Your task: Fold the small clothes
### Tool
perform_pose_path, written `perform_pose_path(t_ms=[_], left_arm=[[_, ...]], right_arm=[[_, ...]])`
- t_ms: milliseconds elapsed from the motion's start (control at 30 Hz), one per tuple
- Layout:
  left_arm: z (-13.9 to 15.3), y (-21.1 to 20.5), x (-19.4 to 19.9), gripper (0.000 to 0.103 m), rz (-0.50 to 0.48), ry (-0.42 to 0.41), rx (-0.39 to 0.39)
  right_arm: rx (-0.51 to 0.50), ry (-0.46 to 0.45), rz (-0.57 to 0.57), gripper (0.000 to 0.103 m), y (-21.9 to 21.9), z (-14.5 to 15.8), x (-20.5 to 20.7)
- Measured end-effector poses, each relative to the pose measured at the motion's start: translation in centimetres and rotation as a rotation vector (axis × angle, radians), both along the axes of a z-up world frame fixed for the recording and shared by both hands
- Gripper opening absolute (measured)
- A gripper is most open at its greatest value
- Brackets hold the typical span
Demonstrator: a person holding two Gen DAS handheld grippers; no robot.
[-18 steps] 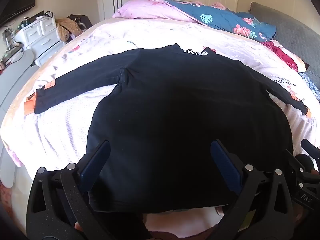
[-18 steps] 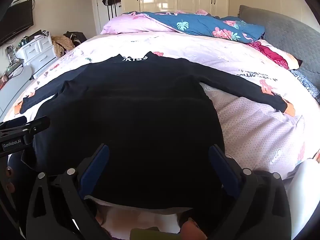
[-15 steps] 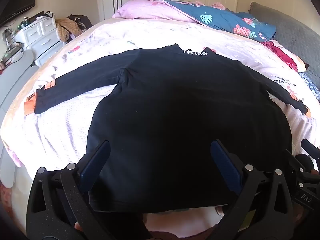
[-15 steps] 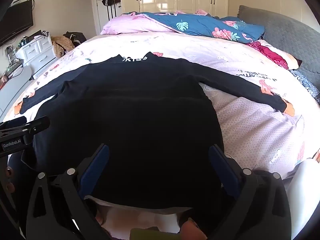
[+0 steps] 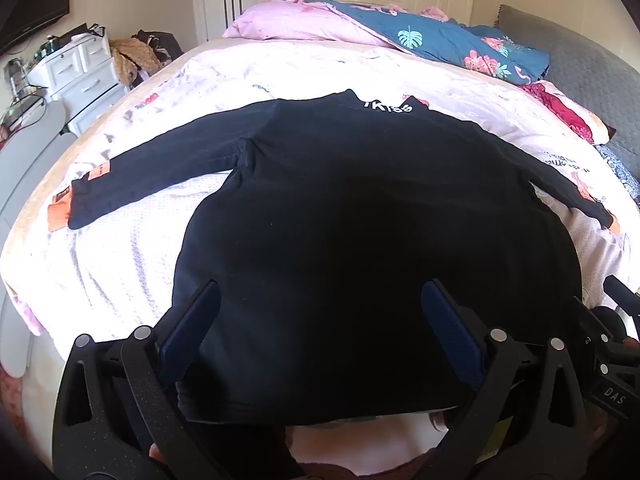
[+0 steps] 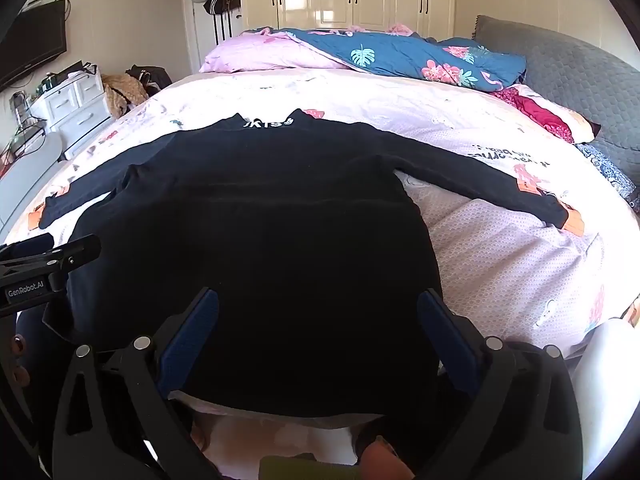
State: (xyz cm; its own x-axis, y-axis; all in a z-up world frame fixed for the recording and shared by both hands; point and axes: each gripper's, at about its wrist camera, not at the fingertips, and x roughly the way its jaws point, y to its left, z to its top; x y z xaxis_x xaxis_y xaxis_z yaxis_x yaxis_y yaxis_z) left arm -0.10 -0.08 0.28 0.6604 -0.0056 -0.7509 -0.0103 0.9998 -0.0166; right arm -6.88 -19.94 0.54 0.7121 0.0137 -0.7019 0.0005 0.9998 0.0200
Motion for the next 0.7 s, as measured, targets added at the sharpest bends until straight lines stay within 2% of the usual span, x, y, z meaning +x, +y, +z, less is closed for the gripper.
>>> perform_pose_path(t_ms=[700], left_arm=[[-0.06,0.09,-0.18,0.094,-0.005,0.002,-0.004]], right_arm=[[-0.012,-0.006,-0.005,0.099,0.67,0.03,-0.05]])
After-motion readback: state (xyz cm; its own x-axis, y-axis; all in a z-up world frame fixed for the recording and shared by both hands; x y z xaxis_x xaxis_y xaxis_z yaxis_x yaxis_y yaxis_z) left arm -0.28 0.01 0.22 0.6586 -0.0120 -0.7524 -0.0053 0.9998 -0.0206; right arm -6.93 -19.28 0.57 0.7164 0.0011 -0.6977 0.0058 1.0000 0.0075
